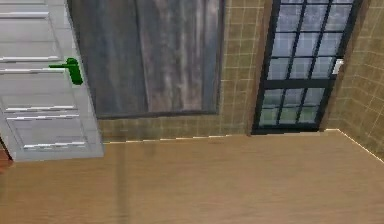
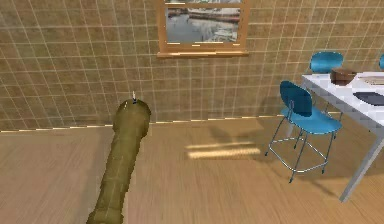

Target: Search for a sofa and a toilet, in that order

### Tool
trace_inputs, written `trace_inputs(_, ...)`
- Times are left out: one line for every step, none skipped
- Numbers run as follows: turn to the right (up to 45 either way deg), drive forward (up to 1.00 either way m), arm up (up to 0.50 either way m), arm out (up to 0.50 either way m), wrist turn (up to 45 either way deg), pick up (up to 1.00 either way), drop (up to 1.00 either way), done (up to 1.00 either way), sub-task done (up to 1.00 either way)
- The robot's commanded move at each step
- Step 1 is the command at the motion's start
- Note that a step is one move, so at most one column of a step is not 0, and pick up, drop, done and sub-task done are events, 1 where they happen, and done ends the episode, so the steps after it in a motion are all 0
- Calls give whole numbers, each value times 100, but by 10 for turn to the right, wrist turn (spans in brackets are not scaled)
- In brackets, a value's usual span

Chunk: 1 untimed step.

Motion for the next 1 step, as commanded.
trace_inputs(0, 50, 0, 0, 0, 0, 0, 0, 0)
